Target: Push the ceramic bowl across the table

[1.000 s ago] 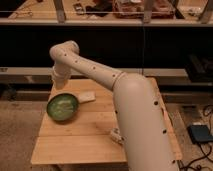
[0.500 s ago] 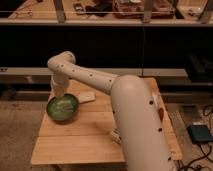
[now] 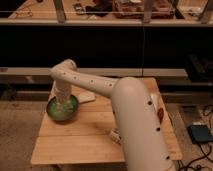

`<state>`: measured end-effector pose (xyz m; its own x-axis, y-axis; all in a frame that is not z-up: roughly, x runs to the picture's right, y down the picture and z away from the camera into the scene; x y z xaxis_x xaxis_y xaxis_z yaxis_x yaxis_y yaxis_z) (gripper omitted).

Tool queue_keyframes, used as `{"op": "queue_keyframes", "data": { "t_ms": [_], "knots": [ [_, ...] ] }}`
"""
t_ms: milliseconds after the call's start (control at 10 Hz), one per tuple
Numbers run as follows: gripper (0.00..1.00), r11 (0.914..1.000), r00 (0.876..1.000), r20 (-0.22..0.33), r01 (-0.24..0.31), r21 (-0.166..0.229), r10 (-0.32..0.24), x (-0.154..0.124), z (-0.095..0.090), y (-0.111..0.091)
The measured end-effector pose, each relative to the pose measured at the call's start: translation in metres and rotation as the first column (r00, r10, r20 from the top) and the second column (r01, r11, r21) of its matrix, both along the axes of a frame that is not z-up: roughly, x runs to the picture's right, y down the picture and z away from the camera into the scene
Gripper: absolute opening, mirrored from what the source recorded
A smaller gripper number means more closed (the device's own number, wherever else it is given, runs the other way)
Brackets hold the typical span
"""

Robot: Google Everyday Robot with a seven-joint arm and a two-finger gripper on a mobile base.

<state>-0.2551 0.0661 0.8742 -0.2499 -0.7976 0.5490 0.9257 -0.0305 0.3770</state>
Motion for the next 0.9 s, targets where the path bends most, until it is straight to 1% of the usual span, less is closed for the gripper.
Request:
{"op": "queue_keyframes", "data": {
  "t_ms": [200, 400, 600, 900],
  "knots": [
    [0.15, 0.9992, 0.999, -0.037, -0.034, -0.023, 0.033, 0.012, 0.011, 0.011],
    [0.15, 0.9979, 0.996, -0.068, -0.053, -0.036, 0.051, 0.024, 0.02, 0.016],
    [0.15, 0.9969, 0.992, -0.11, -0.062, -0.048, 0.056, 0.042, 0.031, 0.02],
    [0.15, 0.9961, 0.987, -0.149, -0.071, -0.053, 0.062, 0.061, 0.042, 0.02]
  ]
}}
